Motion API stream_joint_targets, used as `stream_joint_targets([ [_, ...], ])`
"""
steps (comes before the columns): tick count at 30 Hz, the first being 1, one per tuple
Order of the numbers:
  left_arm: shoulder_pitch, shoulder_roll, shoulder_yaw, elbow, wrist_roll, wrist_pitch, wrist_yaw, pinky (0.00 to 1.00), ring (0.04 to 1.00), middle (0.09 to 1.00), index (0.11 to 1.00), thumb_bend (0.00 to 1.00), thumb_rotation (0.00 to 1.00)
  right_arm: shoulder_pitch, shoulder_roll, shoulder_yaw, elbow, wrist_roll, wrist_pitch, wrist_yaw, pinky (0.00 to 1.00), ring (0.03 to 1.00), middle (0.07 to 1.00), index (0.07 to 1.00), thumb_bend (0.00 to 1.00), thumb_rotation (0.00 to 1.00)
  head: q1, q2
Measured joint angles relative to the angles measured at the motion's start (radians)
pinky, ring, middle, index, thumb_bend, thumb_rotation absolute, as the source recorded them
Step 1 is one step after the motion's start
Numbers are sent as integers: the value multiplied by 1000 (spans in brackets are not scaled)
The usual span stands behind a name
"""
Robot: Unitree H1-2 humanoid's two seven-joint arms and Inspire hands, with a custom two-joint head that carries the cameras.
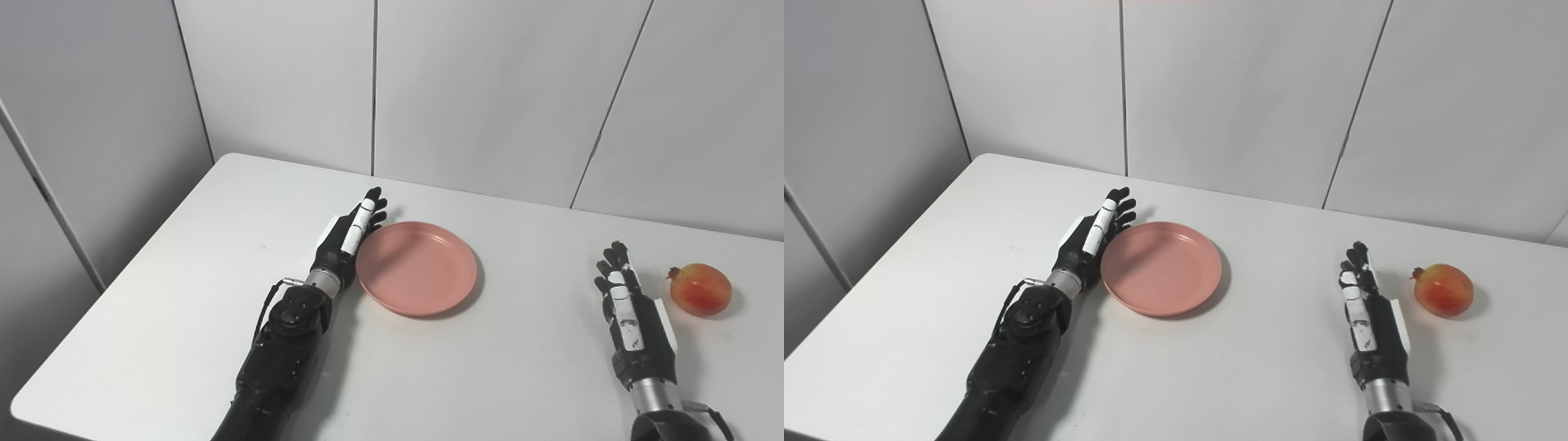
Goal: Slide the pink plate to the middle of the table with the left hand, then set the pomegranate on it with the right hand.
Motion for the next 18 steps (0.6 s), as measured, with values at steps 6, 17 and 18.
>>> stream_joint_targets([
  [6,13,-6,6,-26,-2,18,1,957,952,952,953,647,1000,0,16,3,-8,-9,3,-11,1000,1000,1000,1000,665,851,-46,9],
  [17,39,-22,-21,-66,27,20,12,944,965,973,967,624,1000,0,33,10,-8,-29,3,-21,1000,1000,1000,1000,691,855,-106,12],
  [18,40,-28,-21,-66,27,19,17,944,967,975,968,622,1000,0,34,11,-8,-30,3,-21,1000,1000,1000,1000,691,854,-115,12],
])
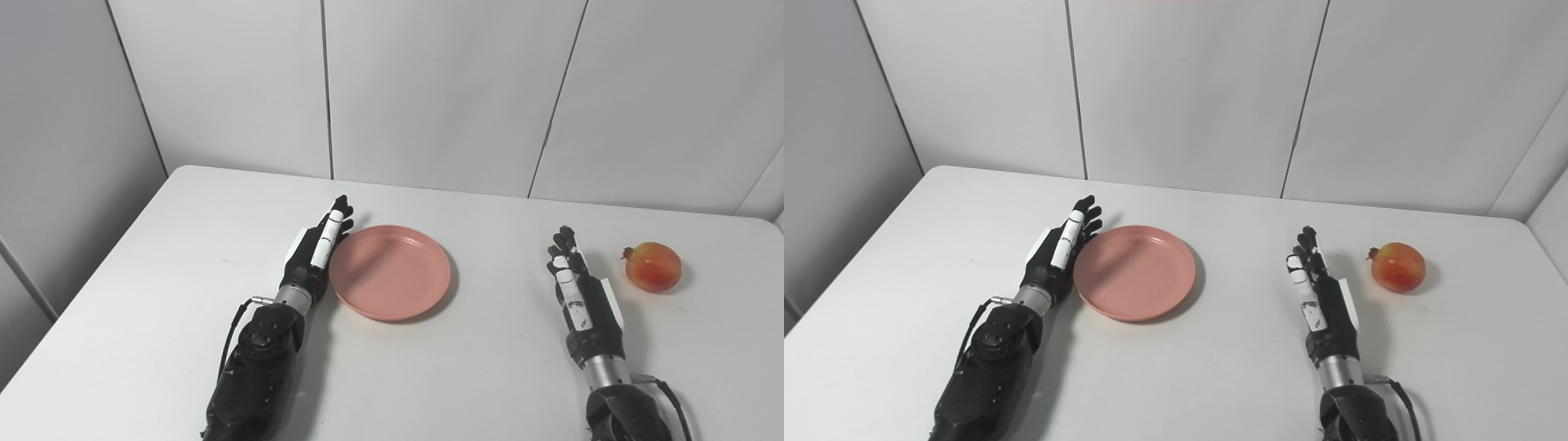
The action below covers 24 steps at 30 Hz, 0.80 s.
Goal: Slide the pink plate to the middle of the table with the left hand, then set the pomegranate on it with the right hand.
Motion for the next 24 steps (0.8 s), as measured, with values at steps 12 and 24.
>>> stream_joint_targets([
  [12,43,-46,-15,-39,0,-27,8,940,962,974,976,615,1000,0,19,10,-1,-29,2,-29,1000,1000,1000,1000,762,845,-52,6],
  [24,77,-87,-50,-57,5,-75,7,920,953,964,963,627,1000,-1,32,13,-21,-30,28,-40,1000,1000,1000,1000,763,846,-55,11],
])
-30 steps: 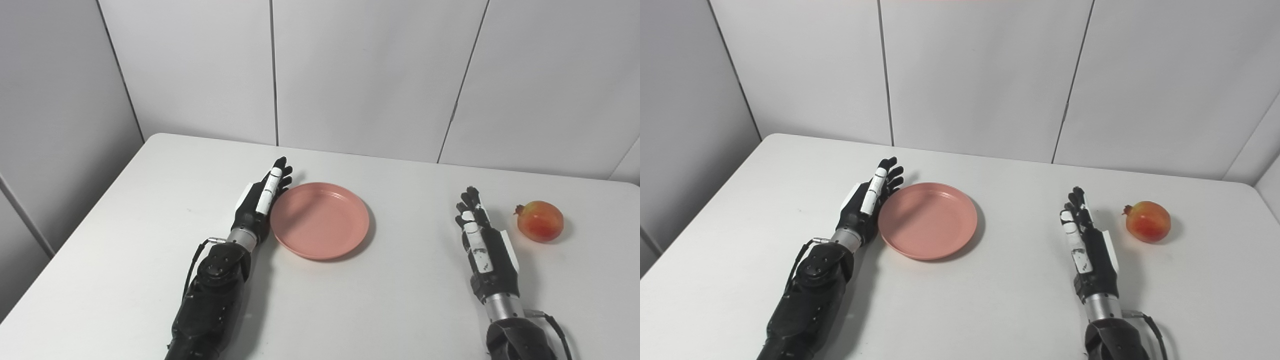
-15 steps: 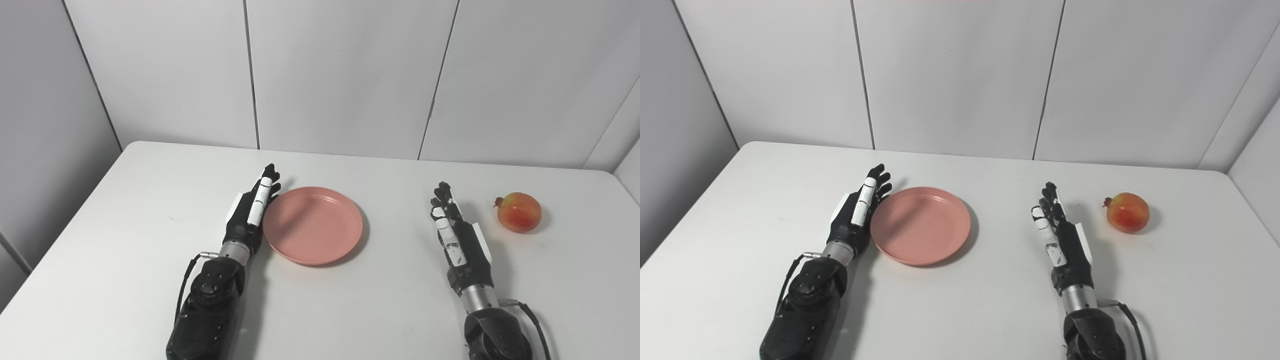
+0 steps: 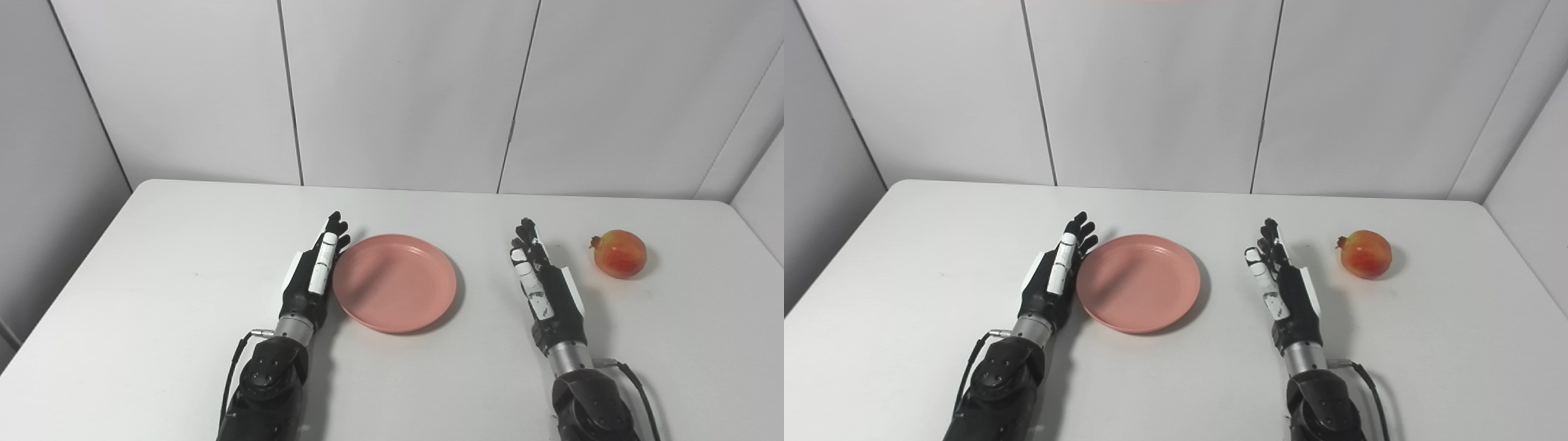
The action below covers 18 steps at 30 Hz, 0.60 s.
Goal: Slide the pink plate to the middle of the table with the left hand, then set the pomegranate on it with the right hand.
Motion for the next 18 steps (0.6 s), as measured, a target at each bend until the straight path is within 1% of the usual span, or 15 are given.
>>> stream_joint_targets([
  [4,9,-7,-9,3,15,-12,6,897,929,941,935,634,1000,0,-2,1,0,-6,0,-2,1000,1000,1000,1000,756,848,-12,-5],
  [9,14,-27,-9,15,21,-43,24,881,916,930,924,634,1000,0,-1,4,0,-9,0,-2,1000,1000,1000,1000,755,847,-20,-8],
  [11,15,-31,-12,15,33,-46,32,880,917,931,924,631,1000,0,-1,8,0,-22,0,-9,1000,1000,1000,1000,744,858,-25,-9],
  [18,15,-30,-25,18,46,-58,32,892,932,950,939,639,1000,0,5,8,-2,-22,0,-19,1000,1000,1000,1000,724,841,-41,-11],
])
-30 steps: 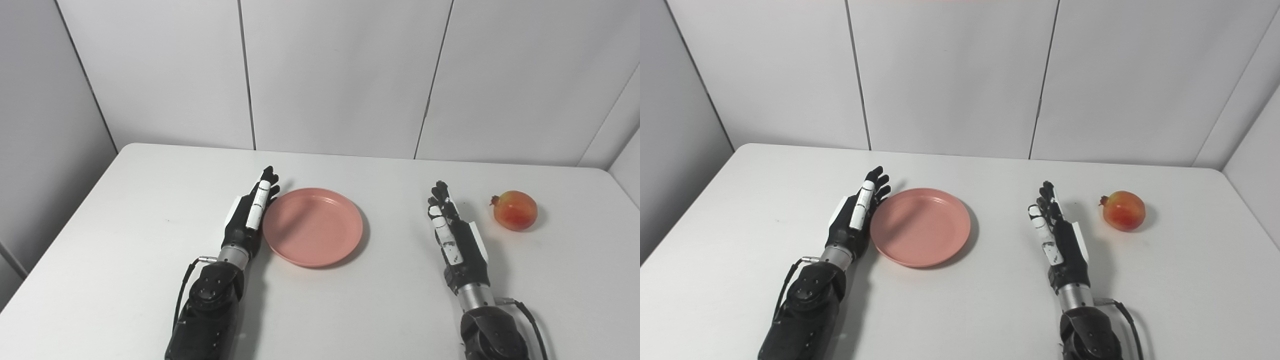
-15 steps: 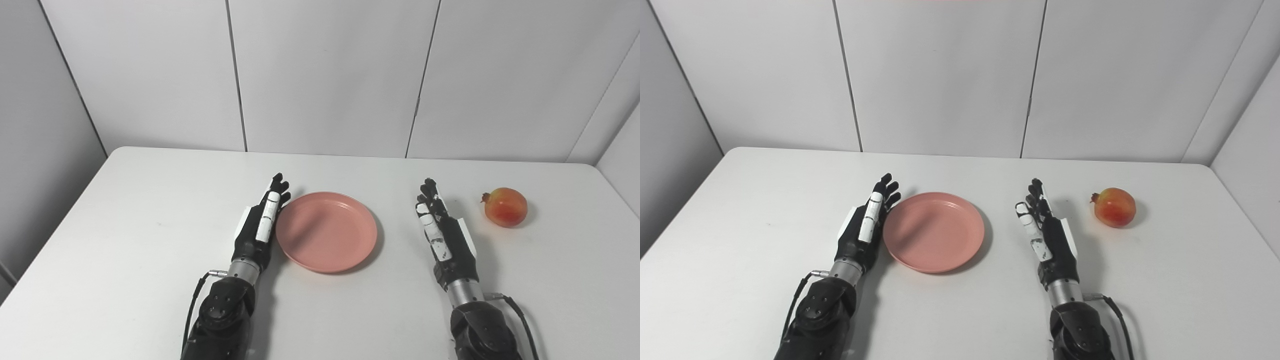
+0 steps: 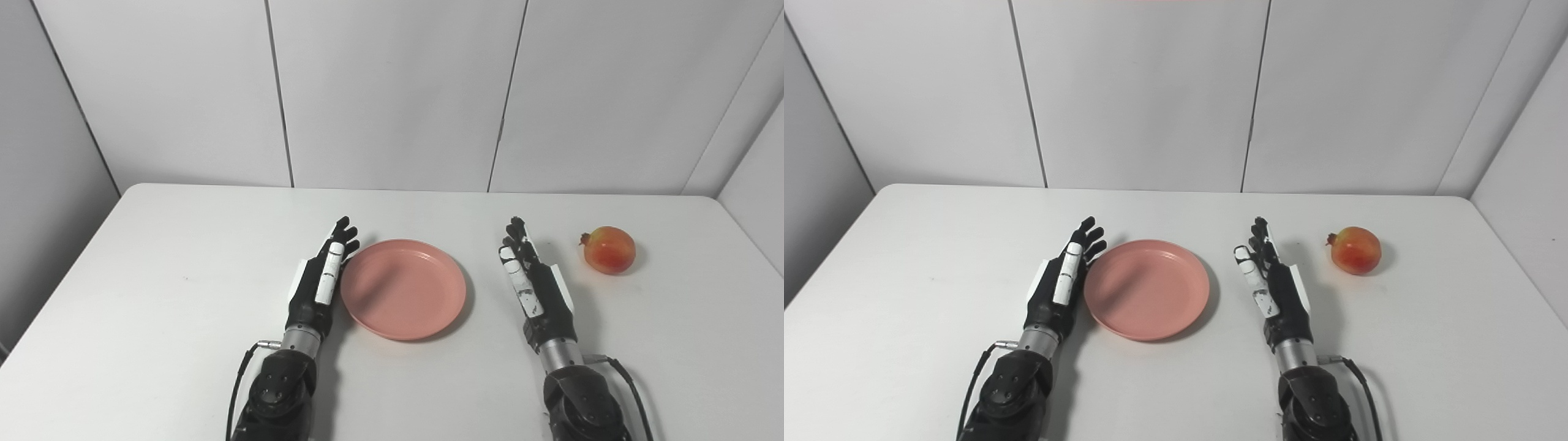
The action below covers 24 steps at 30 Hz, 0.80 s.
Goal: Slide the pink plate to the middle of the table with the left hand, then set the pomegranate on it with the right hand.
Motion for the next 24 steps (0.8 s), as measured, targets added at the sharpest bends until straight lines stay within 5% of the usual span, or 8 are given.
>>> stream_joint_targets([
  [24,-51,-2,13,85,9,-55,0,903,947,957,946,609,1000,0,11,9,-12,-9,0,-7,1000,1000,1000,1000,725,854,-25,6],
])
